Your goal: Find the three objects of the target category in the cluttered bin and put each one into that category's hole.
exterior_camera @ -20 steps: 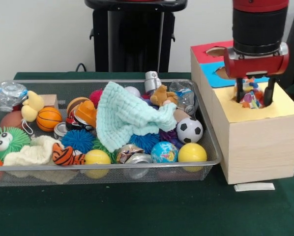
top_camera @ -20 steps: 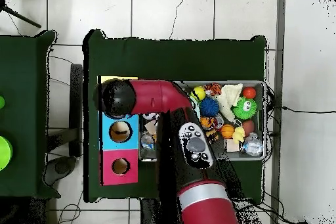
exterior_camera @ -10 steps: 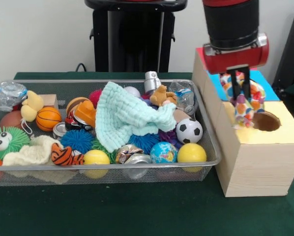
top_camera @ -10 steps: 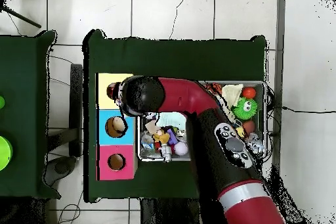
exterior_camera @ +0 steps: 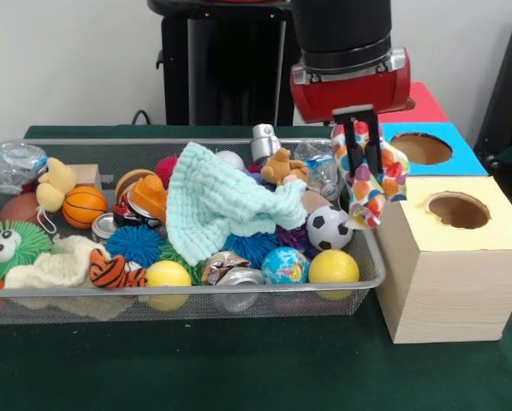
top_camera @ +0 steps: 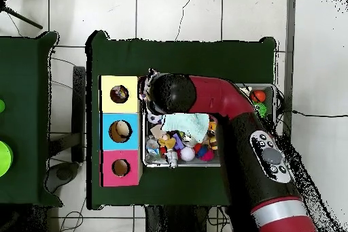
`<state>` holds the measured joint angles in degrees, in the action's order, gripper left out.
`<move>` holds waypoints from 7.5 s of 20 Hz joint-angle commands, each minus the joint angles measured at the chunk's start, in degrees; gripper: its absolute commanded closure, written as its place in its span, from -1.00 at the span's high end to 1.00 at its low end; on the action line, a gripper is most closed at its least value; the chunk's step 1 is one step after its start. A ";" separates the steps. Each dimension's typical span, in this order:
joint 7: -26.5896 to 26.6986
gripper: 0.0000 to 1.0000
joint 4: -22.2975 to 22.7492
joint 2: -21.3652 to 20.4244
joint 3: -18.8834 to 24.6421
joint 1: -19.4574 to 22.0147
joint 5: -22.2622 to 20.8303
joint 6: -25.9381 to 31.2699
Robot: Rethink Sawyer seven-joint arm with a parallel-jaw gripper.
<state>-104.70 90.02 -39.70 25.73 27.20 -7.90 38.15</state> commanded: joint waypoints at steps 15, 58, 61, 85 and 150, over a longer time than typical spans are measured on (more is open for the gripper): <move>-8.26 -1.00 7.62 -1.77 2.64 -5.98 0.56 -5.37; -2.23 -1.00 -4.96 4.18 -6.29 -12.63 1.15 5.87; -2.43 -1.00 -5.11 3.04 -6.17 -12.61 0.99 8.18; -1.96 -1.00 -6.91 15.22 -5.80 -12.05 -6.82 -12.26; -4.40 -1.00 -13.77 21.56 -18.96 -21.00 -5.82 -14.04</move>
<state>-104.72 74.86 -23.71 8.44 2.95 -10.83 27.62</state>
